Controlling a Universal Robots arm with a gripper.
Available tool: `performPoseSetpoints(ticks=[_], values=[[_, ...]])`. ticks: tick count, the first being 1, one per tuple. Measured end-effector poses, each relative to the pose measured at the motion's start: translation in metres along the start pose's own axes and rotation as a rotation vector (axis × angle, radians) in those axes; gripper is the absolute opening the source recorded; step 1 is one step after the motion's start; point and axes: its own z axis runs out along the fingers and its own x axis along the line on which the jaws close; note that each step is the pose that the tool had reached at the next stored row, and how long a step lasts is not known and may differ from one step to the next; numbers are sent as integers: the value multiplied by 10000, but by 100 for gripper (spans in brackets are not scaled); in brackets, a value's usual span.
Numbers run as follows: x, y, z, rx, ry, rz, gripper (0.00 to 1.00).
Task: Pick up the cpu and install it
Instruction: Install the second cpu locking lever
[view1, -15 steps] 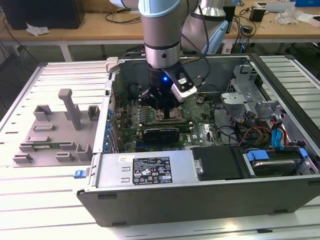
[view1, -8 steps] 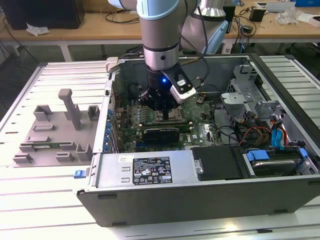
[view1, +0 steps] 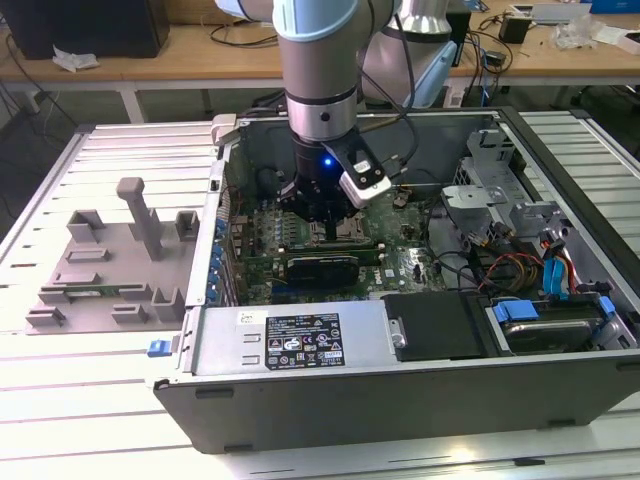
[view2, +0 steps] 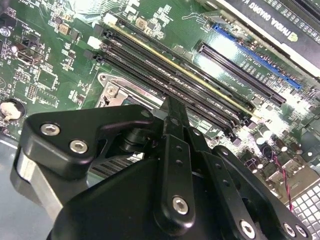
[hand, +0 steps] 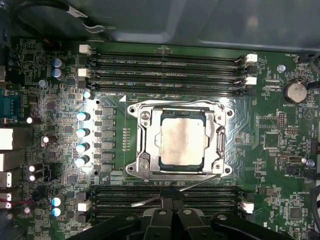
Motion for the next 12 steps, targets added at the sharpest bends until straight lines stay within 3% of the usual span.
performPoseSetpoints(ticks=[12], values=[[28,1,82,-47,-1,3,11]])
